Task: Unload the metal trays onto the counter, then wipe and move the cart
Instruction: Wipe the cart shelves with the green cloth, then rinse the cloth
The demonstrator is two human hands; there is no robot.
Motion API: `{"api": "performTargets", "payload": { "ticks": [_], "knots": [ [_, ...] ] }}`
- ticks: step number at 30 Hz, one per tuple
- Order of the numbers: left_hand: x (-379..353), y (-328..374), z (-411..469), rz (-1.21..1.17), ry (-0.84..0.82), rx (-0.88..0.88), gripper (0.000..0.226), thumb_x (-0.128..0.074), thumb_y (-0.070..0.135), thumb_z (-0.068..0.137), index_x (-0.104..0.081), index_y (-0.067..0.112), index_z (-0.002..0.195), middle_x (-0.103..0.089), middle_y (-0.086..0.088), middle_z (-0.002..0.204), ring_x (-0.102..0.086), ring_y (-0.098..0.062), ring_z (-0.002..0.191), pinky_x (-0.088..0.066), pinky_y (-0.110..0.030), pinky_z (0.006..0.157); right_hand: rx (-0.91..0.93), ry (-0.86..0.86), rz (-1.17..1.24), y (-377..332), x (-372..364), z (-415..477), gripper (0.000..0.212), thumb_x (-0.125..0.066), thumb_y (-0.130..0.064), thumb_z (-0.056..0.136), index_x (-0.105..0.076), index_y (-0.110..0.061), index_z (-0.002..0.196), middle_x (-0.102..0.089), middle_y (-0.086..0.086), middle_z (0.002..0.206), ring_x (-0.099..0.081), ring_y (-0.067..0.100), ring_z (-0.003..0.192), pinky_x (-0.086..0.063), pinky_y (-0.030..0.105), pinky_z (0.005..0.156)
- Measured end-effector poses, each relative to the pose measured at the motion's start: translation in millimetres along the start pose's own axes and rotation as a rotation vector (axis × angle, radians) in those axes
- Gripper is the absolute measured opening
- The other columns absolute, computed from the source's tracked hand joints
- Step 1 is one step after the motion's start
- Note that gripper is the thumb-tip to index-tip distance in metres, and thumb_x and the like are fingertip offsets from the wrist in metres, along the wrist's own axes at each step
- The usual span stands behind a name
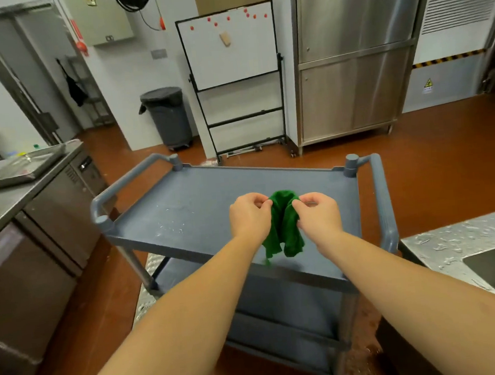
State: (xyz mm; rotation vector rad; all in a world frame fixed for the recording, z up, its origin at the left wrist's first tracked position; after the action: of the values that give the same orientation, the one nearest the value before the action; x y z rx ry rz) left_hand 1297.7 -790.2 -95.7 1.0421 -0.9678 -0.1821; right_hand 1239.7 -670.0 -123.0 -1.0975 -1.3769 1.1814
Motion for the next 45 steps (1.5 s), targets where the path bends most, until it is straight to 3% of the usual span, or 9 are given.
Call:
{"api": "performTargets", "payload": {
  "ticks": [10, 14, 18, 21, 24, 29, 35, 39, 45],
  "knots": [
    [-24, -51, 102, 0.032, -0.111, -0.019, 0.012, -0.06, 0.023, 0.093, -0.07, 0.018, 0.094, -0.063, 0.006, 0.084, -0.057, -0.01, 0.079, -0.043, -0.023, 0.071, 0.021, 0.095, -0.194, 16, -38, 73, 0.007, -0.06, -0.018, 0.091, -0.065, -0.013, 0.09, -0.066, 0.002, 0.09, -0.061, 0.02, 0.088, -0.051, 0.034, 0.079],
    [-53, -103, 146, 0.103, -0.319, -0.052, 0.011, -0.061, 0.019, 0.09, -0.071, 0.019, 0.096, -0.07, 0.002, 0.093, -0.065, -0.017, 0.091, -0.052, -0.029, 0.083, -0.029, 0.032, -0.543, 60, -53, 98, 0.013, -0.058, -0.02, 0.093, -0.06, -0.014, 0.104, -0.064, 0.004, 0.106, -0.055, 0.019, 0.08, -0.047, 0.033, 0.075],
    [-71, -149, 173, 0.13, -0.476, -0.063, 0.017, -0.058, 0.018, 0.091, -0.068, 0.019, 0.104, -0.07, 0.001, 0.103, -0.063, -0.02, 0.097, -0.052, -0.034, 0.087, -0.059, -0.096, -1.006, 107, -75, 109, 0.055, -0.058, -0.047, 0.089, -0.043, -0.021, 0.136, -0.045, 0.004, 0.138, -0.05, 0.026, 0.116, -0.045, 0.037, 0.092],
    [-74, -173, 188, 0.162, -0.51, -0.053, 0.017, -0.057, 0.019, 0.088, -0.069, 0.021, 0.101, -0.071, 0.002, 0.099, -0.065, -0.021, 0.096, -0.053, -0.036, 0.086, -0.14, -0.129, -1.052, 130, -109, 107, 0.086, -0.054, -0.071, 0.078, -0.025, -0.03, 0.147, -0.022, 0.004, 0.156, -0.021, 0.029, 0.142, -0.029, 0.046, 0.111],
    [-74, -188, 201, 0.147, -0.489, -0.032, 0.017, -0.056, 0.019, 0.087, -0.069, 0.023, 0.096, -0.072, 0.004, 0.094, -0.065, -0.019, 0.092, -0.053, -0.034, 0.083, -0.188, -0.194, -1.106, 142, -147, 103, 0.096, -0.049, -0.081, 0.071, -0.013, -0.039, 0.149, -0.004, -0.003, 0.161, -0.004, 0.028, 0.147, -0.011, 0.058, 0.114],
    [-72, -192, 205, 0.106, -0.498, -0.077, 0.019, -0.055, 0.017, 0.086, -0.07, 0.023, 0.096, -0.072, 0.004, 0.093, -0.065, -0.018, 0.09, -0.053, -0.032, 0.081, -0.121, -0.169, -1.223, 147, -166, 105, 0.075, -0.047, -0.073, 0.081, -0.025, -0.041, 0.145, -0.015, -0.001, 0.158, -0.011, 0.028, 0.145, -0.013, 0.062, 0.111],
    [-83, -174, 190, 0.052, -0.524, -0.128, 0.017, -0.056, 0.017, 0.087, -0.069, 0.023, 0.096, -0.07, 0.006, 0.093, -0.064, -0.016, 0.087, -0.053, -0.033, 0.082, 0.079, -0.157, -1.3, 137, -147, 106, 0.03, -0.057, -0.035, 0.089, -0.049, -0.025, 0.115, -0.048, -0.001, 0.12, -0.05, 0.026, 0.113, -0.042, 0.039, 0.082],
    [-95, -152, 167, 0.052, -0.511, -0.188, 0.017, -0.057, 0.018, 0.086, -0.069, 0.025, 0.096, -0.071, 0.008, 0.094, -0.064, -0.014, 0.087, -0.052, -0.032, 0.083, 0.127, -0.143, -1.178, 128, -109, 106, 0.029, -0.056, -0.015, 0.085, -0.051, -0.02, 0.113, -0.047, 0.001, 0.111, -0.055, 0.029, 0.1, -0.043, 0.035, 0.068],
    [-124, -103, 106, 0.039, -0.491, -0.239, 0.018, -0.058, 0.019, 0.084, -0.073, 0.023, 0.093, -0.073, 0.004, 0.091, -0.066, -0.021, 0.087, -0.053, -0.034, 0.08, 0.173, 0.085, -0.858, 83, -23, 108, 0.033, -0.065, -0.014, 0.082, -0.058, -0.018, 0.114, -0.054, 0.004, 0.115, -0.055, 0.027, 0.102, -0.043, 0.035, 0.078]
  ]
}}
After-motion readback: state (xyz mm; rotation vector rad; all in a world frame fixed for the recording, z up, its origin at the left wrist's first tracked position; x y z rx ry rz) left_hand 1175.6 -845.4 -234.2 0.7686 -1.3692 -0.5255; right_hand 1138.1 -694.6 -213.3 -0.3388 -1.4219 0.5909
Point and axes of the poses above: each hand's wrist, its own z-axis towards the middle knuckle, its own x-axis out of the back of the hand, y = z × x, the point moved 2 cm from there along z, towards the middle knuckle
